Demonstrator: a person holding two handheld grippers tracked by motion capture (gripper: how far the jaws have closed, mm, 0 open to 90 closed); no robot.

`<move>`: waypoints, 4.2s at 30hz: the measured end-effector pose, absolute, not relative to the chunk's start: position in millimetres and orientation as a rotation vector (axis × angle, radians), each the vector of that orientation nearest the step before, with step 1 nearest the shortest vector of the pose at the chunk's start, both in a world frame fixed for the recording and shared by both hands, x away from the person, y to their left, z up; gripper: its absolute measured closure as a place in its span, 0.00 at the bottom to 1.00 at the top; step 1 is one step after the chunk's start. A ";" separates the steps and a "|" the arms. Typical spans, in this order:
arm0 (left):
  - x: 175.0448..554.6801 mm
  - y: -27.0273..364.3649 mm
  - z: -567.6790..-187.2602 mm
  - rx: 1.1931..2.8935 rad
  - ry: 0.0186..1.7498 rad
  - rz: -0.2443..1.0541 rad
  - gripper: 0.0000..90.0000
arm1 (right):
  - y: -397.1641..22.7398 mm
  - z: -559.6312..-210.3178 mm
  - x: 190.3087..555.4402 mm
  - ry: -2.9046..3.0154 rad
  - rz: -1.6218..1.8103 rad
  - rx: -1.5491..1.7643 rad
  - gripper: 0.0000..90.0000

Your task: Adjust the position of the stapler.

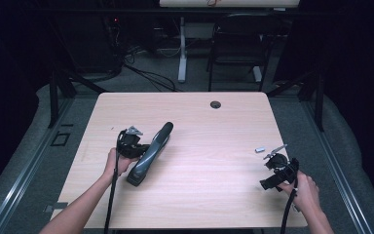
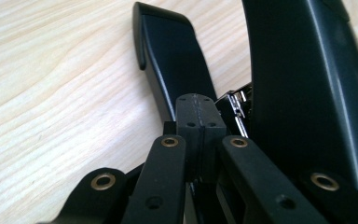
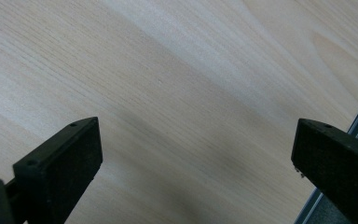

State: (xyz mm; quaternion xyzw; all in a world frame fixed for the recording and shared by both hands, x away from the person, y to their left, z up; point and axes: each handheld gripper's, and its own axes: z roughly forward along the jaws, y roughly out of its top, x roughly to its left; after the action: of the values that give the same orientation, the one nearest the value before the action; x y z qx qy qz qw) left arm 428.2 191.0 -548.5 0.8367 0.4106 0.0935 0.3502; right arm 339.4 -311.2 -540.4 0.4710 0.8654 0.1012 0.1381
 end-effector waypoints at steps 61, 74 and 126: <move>434.9 167.2 -536.1 2.165 0.790 -0.078 1.00 | -309.2 -537.1 338.4 2.540 0.370 1.370 0.02; 437.6 196.2 -524.3 2.112 0.855 -0.022 0.46 | -280.3 -515.0 330.3 2.584 0.764 1.314 0.01; 381.0 212.4 -547.9 2.297 0.596 0.161 0.42 | -96.5 -507.5 405.7 2.705 1.023 0.847 0.41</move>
State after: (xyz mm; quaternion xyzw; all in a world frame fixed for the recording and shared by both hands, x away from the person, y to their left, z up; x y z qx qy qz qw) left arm 381.0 212.4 -547.9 0.8964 0.2324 0.0629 0.3723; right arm 405.7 -96.5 -507.5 0.2804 0.8958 0.3387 0.0644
